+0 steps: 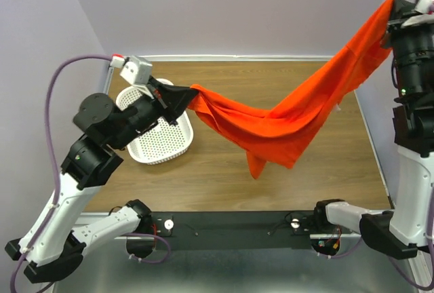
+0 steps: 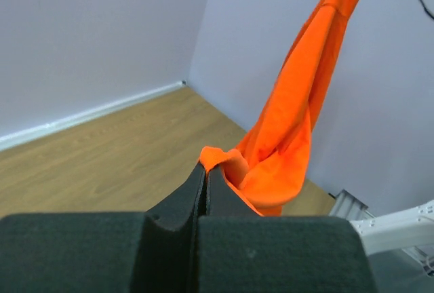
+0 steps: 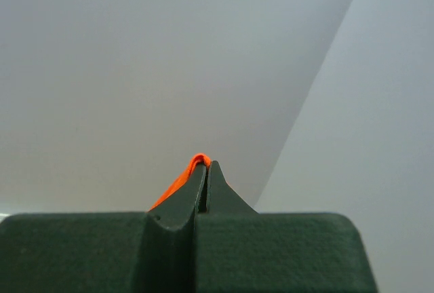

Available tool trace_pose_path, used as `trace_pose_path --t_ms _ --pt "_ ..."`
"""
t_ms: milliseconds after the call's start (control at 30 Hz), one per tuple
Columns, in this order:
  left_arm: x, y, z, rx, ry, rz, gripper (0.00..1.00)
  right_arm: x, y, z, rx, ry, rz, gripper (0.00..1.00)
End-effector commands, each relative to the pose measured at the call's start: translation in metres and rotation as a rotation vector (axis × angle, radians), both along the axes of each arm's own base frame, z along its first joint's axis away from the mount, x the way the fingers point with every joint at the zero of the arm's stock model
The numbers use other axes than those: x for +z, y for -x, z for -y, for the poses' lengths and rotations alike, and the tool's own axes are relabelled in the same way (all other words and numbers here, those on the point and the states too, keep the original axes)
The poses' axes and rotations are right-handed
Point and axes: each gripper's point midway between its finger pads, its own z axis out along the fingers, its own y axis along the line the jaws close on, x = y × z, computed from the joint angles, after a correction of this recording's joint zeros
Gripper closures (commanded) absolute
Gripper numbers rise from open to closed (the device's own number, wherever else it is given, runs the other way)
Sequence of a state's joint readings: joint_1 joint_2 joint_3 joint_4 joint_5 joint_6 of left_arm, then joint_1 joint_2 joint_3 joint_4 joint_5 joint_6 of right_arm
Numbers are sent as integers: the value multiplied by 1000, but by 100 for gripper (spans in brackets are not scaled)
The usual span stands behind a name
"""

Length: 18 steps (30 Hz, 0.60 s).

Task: Fold and stack the t-shirts
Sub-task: Flatten the tshirt out

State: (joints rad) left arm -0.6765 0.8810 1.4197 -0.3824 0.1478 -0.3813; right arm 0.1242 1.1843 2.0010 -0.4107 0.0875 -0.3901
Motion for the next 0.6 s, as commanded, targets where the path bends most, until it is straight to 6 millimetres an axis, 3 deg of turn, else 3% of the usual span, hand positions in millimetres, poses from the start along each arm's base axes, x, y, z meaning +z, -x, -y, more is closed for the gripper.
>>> trace_pose_path --t_ms 0,33,67,100,133,167,200,233,267,333,367,400,433,467,500,533,567 --pt "-66 -32 21 11 -42 -206 100 -72 -76 -23 86 4 -211 100" --pt "-81 -41 24 13 -53 -243 100 -91 -91 -32 126 6 -260 100" --pt "-122 -64 20 61 -81 -327 100 -120 -117 -43 166 -2 -336 99" --pt "-131 -78 20 68 -55 -325 100 -143 -133 -48 183 -3 -392 100" --pt "-182 -89 23 69 -74 -440 100 -169 -148 -56 219 -5 -450 99" --pt "-204 -108 7 121 -54 -481 100 -209 -177 -64 235 -25 -540 99" --pt "-213 -122 5 133 -27 -473 100 -232 -191 -70 251 -29 -589 99" --pt "-236 -132 -2 161 -25 -522 100 -249 -204 -76 264 -33 -621 99" --pt "-269 -150 -11 207 -23 -585 100 -295 -234 -87 275 -40 -703 99" --pt "-293 -169 -18 257 -22 -634 99 -323 -265 -98 284 -49 -738 100" --pt "-293 -177 -22 285 -19 -623 86 -340 -277 -106 283 -48 -765 99" --pt "-292 -187 -30 332 -20 -617 75 -395 -299 -114 272 -39 -854 96" --pt "-285 -202 -39 402 -17 -598 63 -408 -310 -117 245 -32 -865 89" --pt "-282 -210 -44 431 -15 -591 42 -402 -322 -128 247 -27 -836 76" --pt "-279 -215 -49 455 -20 -585 34 -417 -331 -132 237 -33 -855 45" --pt "-263 -223 -52 474 -10 -552 30 -438 -338 -133 209 -30 -882 32" --pt "-259 -226 -52 475 -22 -533 27 -433 -342 -137 209 -53 -868 26"
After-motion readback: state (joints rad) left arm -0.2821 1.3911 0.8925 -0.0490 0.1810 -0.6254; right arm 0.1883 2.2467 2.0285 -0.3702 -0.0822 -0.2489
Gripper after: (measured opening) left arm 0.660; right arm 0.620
